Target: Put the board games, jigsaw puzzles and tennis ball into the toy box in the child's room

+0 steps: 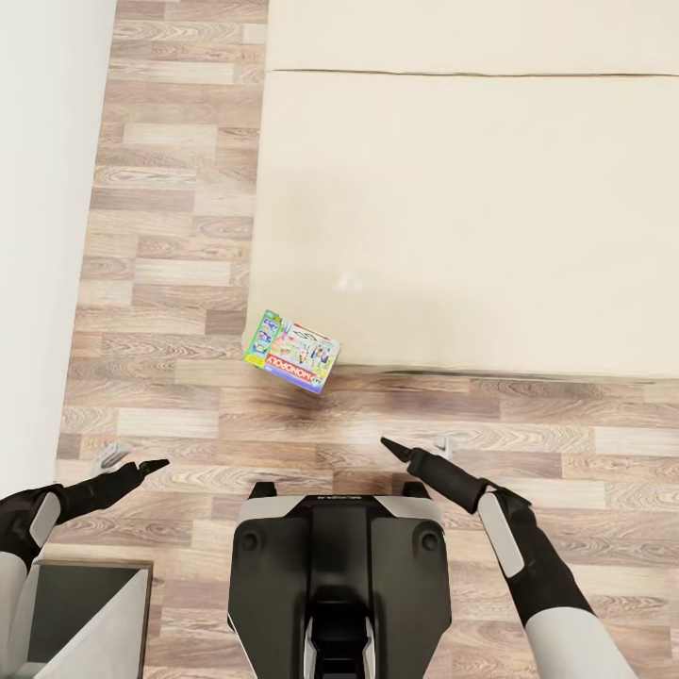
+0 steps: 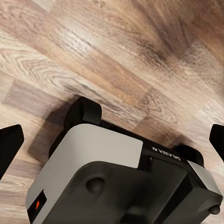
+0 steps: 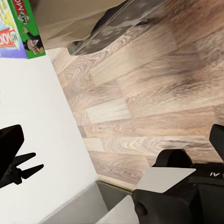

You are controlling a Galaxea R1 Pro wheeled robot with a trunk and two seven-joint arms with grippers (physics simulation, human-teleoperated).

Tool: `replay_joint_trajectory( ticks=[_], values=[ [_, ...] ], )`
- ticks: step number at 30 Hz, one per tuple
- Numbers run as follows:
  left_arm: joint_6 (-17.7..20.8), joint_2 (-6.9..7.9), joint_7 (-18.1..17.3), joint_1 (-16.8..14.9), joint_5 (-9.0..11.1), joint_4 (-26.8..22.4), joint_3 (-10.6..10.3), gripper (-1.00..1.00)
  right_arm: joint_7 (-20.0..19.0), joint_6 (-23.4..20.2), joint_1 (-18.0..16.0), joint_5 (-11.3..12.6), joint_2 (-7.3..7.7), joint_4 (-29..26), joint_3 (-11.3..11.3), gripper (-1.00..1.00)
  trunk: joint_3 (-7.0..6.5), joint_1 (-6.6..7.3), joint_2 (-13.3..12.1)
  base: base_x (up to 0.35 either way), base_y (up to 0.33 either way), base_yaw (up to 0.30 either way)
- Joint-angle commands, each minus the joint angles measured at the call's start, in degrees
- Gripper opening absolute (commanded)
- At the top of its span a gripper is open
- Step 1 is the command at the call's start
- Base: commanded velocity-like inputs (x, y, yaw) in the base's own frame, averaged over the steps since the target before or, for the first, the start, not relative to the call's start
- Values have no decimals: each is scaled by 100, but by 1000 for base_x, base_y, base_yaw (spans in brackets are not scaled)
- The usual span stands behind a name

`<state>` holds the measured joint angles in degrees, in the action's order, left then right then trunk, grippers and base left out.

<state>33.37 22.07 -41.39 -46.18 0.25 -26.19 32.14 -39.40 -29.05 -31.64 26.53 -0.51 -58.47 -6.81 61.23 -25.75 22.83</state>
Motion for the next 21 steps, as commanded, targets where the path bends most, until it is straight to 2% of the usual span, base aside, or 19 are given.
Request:
replay_joint_trajectory(
  ticks=[1,10,21],
  values=[
    [48,-2,-18,-4,2,-1,30,100,-10,-48,-7,33,-12,18,-16,100,5,-4,9,0,0,0],
    [77,-3,-18,-5,2,-1,29,100,-44,-82,-28,40,-32,86,-9,100,5,-4,9,0,0,0],
    [104,-1,-20,-5,2,-1,25,100,-53,-164,-112,57,18,97,-22,100,203,-245,450,0,0,0]
  ],
)
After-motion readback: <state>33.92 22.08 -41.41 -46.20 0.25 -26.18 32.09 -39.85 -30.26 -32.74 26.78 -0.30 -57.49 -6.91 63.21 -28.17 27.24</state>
